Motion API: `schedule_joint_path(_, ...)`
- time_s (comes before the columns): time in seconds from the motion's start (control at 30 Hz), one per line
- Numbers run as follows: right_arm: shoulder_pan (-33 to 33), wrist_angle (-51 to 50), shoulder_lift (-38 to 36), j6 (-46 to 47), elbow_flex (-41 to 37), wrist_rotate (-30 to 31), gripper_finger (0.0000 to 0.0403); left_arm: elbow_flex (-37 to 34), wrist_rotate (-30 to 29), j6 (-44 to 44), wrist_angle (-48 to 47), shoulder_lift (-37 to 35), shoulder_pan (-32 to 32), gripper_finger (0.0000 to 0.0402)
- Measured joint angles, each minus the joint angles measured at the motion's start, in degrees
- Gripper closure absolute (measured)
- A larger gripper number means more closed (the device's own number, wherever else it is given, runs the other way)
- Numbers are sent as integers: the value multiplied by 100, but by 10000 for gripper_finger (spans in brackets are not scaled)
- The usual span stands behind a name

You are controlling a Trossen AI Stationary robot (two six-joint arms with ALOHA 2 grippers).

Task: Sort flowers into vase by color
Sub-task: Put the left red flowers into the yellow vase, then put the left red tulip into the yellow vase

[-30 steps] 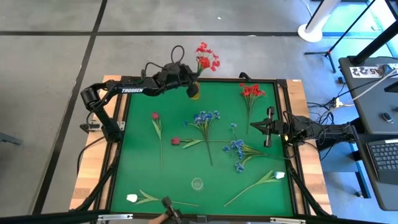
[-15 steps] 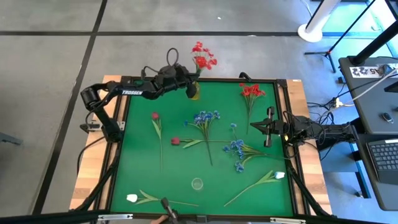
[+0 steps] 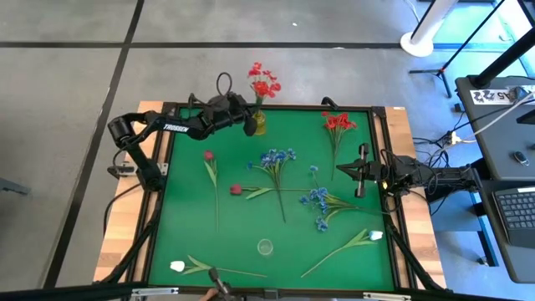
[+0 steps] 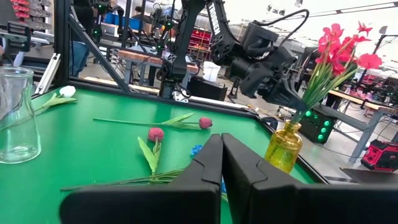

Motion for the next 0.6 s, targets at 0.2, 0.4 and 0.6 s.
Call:
schedule_joint_path(0.2, 0, 0, 2, -1, 0, 0, 395, -2, -27, 119, -47, 0, -34, 333)
schedule_joint_path(0.4, 0, 0, 0, -2, 0, 0, 395, -2, -22, 235, -256, -44, -107, 264)
schedule_joint_path(0.6, 0, 0, 0, -1, 0, 0, 395, -2, -389, 390, -1135, -519, -103, 196)
